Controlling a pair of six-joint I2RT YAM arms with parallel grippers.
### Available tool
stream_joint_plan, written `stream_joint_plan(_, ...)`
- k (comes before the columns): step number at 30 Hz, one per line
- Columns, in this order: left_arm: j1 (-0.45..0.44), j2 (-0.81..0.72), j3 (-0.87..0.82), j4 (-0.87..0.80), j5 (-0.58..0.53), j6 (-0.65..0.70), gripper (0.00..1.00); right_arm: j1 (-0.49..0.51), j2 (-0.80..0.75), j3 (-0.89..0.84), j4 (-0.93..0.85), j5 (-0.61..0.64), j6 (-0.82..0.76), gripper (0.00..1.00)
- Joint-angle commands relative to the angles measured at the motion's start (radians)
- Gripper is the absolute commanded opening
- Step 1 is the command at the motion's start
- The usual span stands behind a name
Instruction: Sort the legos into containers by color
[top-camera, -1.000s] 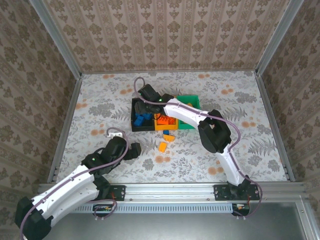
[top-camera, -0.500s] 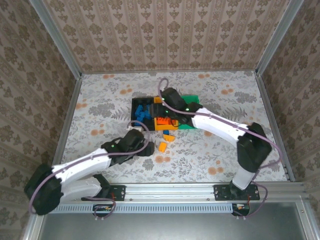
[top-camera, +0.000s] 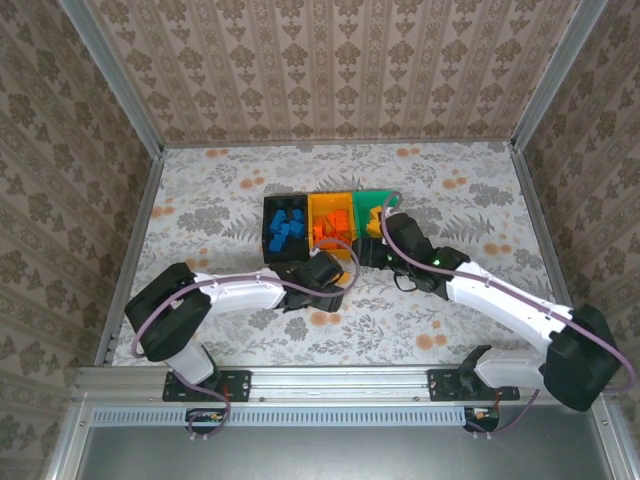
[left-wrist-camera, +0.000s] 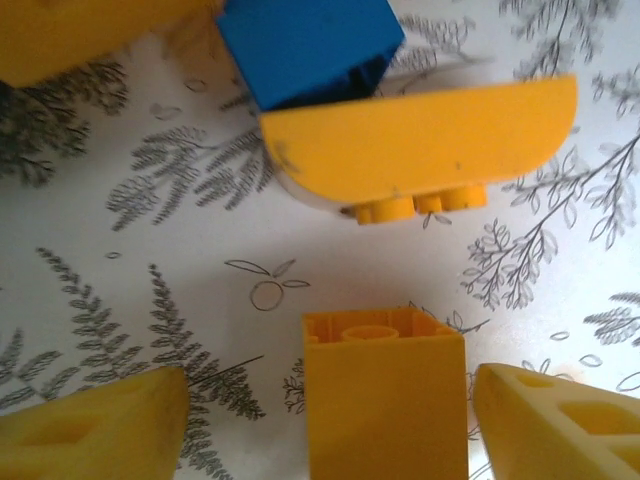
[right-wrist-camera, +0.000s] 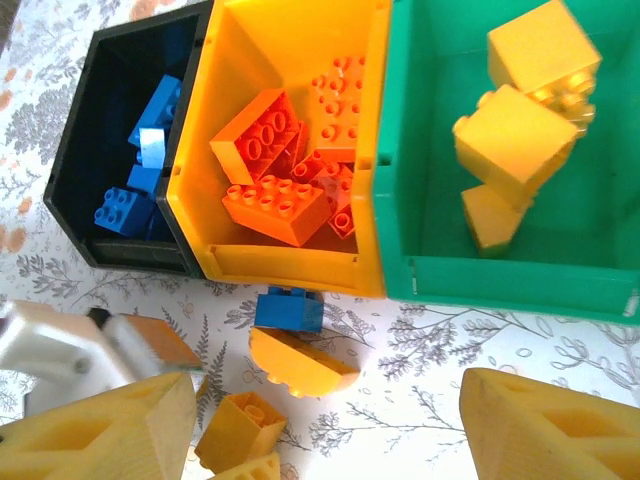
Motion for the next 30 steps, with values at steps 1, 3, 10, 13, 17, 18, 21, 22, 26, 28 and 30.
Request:
stream_joint_plan(1, -0.009, 0.022, 0.028, -0.030, -0.014, 0.016, 0.70, -0.011, -0.054, -0.037, -0.011, 0.034, 0.018, 0.72)
stream_joint_plan(3, -0.008, 0.027, 0.025, -0.025, -0.015, 0.018, 0.65, -0.016, -0.067, -0.044, -0.016, 0.038, 0.018, 0.72)
stream_joint_plan(10, -0.008, 0.028, 0.014, 0.012, 0.000, 0.031, 0.44, -0.024, -0.083, -0.052, -0.023, 0.048, 0.021, 0.72)
stream_joint_plan(13, -0.010, 0.007, 0.006, 0.015, 0.006, 0.030, 0.33, -0.030, -0.092, -0.061, -0.027, 0.056, 0.027, 0.72)
stream_joint_plan(17, -0.010, -0.076, -0.002, -0.010, -0.005, 0.025, 0.26, -0.038, -0.109, -0.084, -0.031, 0.068, 0.042, 0.72)
stream_joint_plan(18, -0.008, -0.103, 0.001, -0.014, -0.002, 0.026, 0.25, -0.042, -0.116, -0.091, -0.033, 0.073, 0.047, 0.72)
stream_joint_plan(21, 0.011, -0.156, 0.040, -0.021, 0.025, 0.040, 0.25, -0.054, -0.139, -0.122, -0.038, 0.091, 0.064, 0.72)
stream_joint_plan(22, 0.021, -0.161, 0.060, -0.017, 0.039, 0.047, 0.25, -0.057, -0.146, -0.132, -0.041, 0.097, 0.069, 0.72)
stream_joint_plan(26, 0.061, -0.104, 0.190, 0.017, 0.106, 0.083, 0.25, -0.075, -0.186, -0.171, -0.062, 0.118, 0.088, 0.72)
stream_joint_plan(28, 0.079, -0.046, 0.265, 0.040, 0.134, 0.101, 0.25, -0.082, -0.205, -0.186, -0.074, 0.124, 0.092, 0.72)
stream_joint_plan(30, 0.098, 0.033, 0.359, 0.046, 0.154, 0.124, 0.25, -0.089, -0.227, -0.202, -0.094, 0.129, 0.100, 0.72)
